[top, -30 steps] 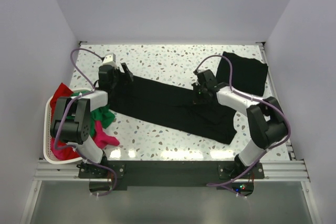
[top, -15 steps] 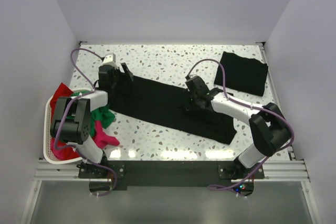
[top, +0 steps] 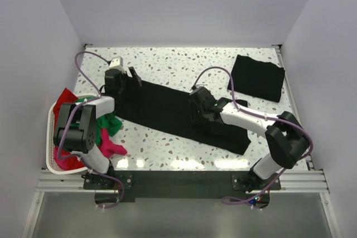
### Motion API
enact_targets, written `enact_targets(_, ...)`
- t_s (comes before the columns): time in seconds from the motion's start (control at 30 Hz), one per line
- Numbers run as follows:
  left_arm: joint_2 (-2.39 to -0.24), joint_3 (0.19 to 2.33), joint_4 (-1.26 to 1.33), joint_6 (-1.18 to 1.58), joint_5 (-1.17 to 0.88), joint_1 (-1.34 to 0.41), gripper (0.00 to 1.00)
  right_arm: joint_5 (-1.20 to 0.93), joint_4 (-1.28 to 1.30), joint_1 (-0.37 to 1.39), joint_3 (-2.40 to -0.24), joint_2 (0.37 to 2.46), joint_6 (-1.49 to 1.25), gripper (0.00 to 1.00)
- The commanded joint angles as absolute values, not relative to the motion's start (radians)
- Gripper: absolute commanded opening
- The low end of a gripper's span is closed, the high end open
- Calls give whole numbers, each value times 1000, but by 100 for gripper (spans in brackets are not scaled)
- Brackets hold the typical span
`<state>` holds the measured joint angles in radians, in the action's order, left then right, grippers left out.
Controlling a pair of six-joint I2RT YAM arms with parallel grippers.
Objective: Fold and stack the t-shirts
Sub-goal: Fold the tshirt
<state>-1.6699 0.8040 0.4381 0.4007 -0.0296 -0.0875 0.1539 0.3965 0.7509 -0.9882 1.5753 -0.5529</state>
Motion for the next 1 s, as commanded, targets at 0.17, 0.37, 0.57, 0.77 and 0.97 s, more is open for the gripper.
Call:
enact_targets(0.17, -1672, 838, 459, 379, -18, -87, 88, 360, 503, 733, -1014, 1402, -545, 57)
enact_targets(0.37, -1700, 857, 469, 387, -37, -87, 88, 347, 471, 517, -948, 1335, -494, 61)
enact_targets(0.57, -1804, 920, 509, 417, -100, -89, 88, 301, 408, 281, -927, 1350, -430, 63)
enact_targets(0.77, -1884, 931, 606, 457, -161, -87, 88, 220, 345, 117, -914, 1431, -413, 64)
enact_targets(0.97, -1937, 940, 637, 491, -180, -87, 88, 193, 319, 60, -931, 1506, -420, 63)
